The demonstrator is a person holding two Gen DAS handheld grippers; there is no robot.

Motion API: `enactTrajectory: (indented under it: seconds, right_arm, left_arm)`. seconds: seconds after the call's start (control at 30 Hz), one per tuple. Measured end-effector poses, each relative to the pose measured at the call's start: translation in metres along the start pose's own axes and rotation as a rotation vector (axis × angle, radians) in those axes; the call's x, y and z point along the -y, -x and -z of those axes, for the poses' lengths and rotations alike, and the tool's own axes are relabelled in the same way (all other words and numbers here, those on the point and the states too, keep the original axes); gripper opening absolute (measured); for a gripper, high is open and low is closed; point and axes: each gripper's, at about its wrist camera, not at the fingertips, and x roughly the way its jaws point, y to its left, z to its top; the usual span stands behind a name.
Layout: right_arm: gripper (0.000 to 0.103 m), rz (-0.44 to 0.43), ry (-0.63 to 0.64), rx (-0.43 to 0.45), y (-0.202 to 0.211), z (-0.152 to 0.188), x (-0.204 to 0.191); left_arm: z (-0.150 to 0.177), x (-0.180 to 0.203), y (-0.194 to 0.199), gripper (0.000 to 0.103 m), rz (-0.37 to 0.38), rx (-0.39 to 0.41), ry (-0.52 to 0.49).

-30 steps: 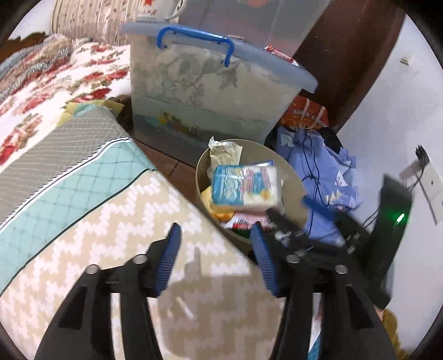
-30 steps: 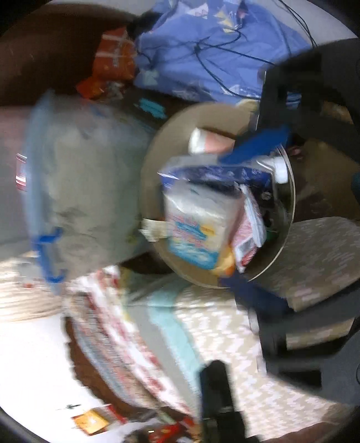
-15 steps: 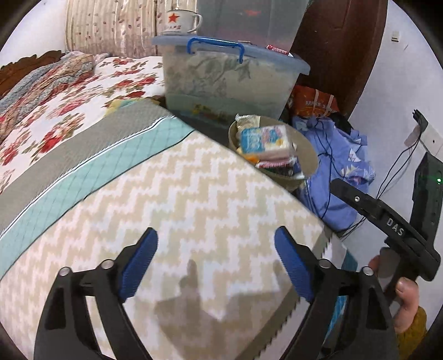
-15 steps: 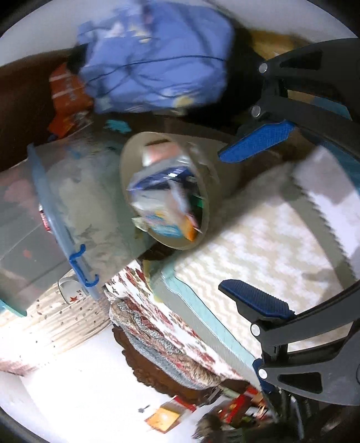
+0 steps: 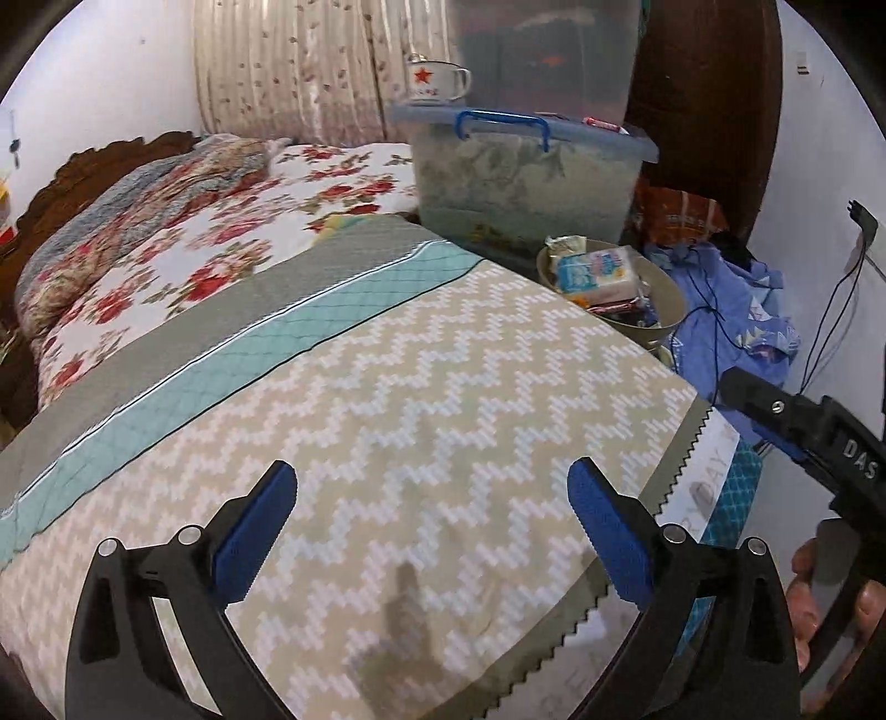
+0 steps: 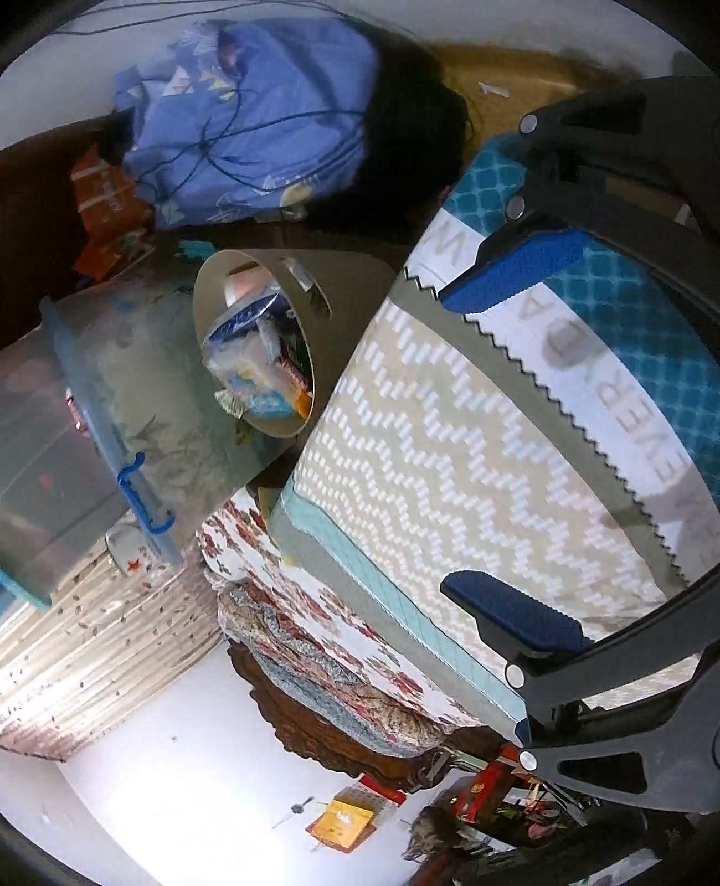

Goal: Collect trash

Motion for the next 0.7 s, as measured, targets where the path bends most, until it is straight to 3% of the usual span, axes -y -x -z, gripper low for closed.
enactTrajectory:
  seconds: [0.47,0.7]
  right_arm:
    - [0.099,-0.019,0.08,0.139,0.06,0.008,-0.035]
    - [0.1,-0.045,0.117,0.183,0.084,0.012,-0.041]
  left_arm:
    - [0.011,-0.002,0.058,0.094,-0.101,0.108,0.022]
    - [0.012,0.013,0.086,0.094,-0.145,0.125,0.014]
